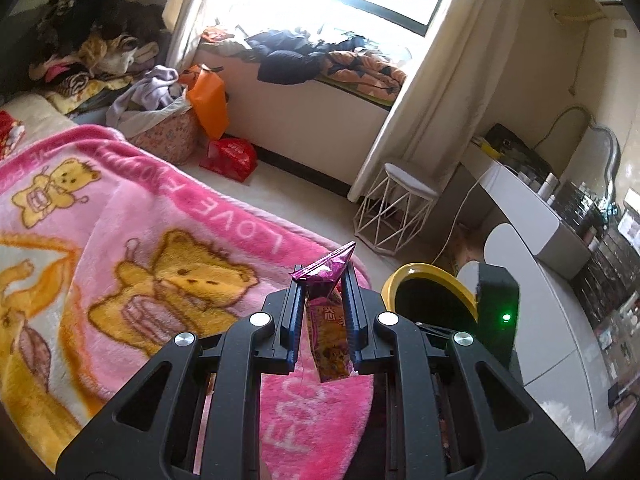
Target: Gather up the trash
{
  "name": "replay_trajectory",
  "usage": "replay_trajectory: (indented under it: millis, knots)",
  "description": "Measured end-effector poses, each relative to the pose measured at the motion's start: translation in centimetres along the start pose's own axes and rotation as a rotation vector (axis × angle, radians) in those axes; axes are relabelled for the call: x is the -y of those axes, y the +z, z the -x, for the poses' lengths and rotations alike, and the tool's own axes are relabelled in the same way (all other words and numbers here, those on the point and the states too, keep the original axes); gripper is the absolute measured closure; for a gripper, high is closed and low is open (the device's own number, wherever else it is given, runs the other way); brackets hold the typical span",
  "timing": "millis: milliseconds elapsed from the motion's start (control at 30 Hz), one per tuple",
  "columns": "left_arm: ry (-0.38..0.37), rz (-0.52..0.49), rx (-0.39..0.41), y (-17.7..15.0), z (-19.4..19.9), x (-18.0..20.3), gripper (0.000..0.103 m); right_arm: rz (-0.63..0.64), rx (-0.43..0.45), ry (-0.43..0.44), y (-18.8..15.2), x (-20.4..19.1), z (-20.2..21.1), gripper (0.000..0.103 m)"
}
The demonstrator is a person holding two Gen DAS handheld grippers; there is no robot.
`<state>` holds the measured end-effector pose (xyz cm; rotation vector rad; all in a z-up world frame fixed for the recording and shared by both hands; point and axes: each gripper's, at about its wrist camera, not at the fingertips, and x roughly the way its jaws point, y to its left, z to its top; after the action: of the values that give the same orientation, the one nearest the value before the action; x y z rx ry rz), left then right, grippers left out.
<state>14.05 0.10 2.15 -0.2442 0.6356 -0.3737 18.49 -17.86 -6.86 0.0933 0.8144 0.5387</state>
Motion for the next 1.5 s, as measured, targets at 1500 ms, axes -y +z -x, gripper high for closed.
replay_trajectory:
  millis: [1500]
  knots:
    - [-0.140,-0.194,-0.072,-3.8,-5.0,12.1,0.090,-0.291,0.134,-0.234,-5.2,11.5,11.9,0.076]
